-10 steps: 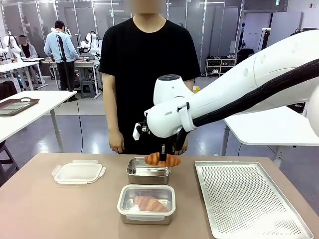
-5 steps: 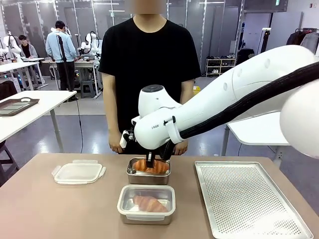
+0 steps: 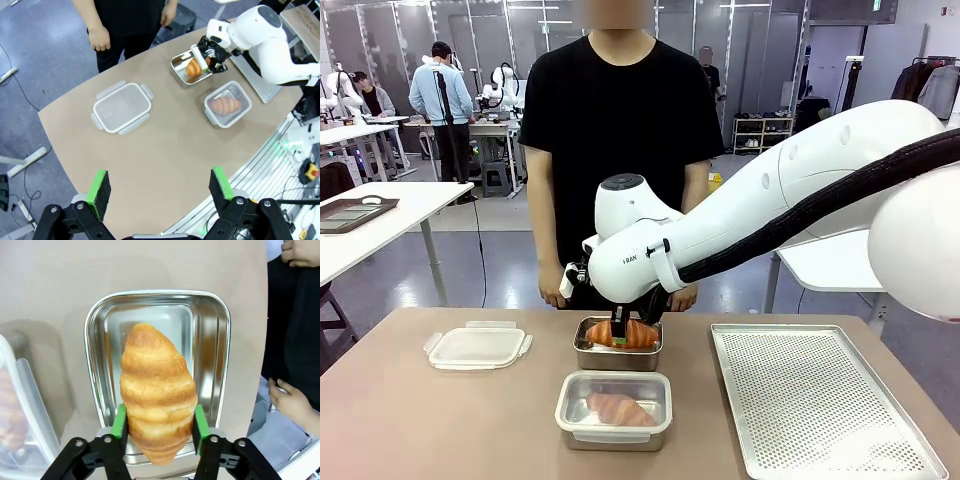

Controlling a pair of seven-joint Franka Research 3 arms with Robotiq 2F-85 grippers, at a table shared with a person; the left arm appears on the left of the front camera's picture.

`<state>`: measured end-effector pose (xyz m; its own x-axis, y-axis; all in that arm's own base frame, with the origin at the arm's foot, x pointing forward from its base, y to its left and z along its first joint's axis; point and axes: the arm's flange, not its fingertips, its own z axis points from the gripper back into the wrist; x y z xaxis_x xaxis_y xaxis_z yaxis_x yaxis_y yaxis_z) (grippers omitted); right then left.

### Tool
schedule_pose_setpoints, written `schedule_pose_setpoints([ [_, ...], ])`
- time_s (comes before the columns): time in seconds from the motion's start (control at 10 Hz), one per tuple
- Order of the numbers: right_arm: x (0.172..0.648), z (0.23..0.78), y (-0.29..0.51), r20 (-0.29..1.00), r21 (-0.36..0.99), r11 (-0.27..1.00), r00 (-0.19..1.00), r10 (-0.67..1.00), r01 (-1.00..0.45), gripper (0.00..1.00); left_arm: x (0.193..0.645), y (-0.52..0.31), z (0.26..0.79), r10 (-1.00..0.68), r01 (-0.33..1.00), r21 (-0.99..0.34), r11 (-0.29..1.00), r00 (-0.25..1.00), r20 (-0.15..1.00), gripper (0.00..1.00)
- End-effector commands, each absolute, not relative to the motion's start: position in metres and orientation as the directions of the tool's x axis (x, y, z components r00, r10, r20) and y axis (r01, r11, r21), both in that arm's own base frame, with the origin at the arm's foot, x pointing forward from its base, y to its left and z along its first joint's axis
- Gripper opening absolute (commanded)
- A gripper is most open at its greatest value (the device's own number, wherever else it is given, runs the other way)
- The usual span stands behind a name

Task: Place the bread into the airtight container.
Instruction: Pick up a Butter Roll and place it into an empty Airtight Container.

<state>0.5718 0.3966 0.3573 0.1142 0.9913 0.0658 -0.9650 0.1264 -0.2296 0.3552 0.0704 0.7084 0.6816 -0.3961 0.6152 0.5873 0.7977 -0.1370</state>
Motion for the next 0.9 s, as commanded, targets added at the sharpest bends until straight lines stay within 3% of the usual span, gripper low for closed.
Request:
schedule_pose_setpoints([
  [0.0,0.566,0.359,0.397,0.073,-0.263,0.156,0.142,0.987,-0.952,1.00,0.354,0.070,0.709,-0.402,0.596,-0.138,0.791,0.676,0.617,1.00],
  [0.8,0.574,0.366,0.394,0.087,-0.249,0.139,0.121,0.989,-0.959,1.00,0.354,0.070,0.709,-0.402,0.596,-0.138,0.791,0.676,0.617,1.00],
])
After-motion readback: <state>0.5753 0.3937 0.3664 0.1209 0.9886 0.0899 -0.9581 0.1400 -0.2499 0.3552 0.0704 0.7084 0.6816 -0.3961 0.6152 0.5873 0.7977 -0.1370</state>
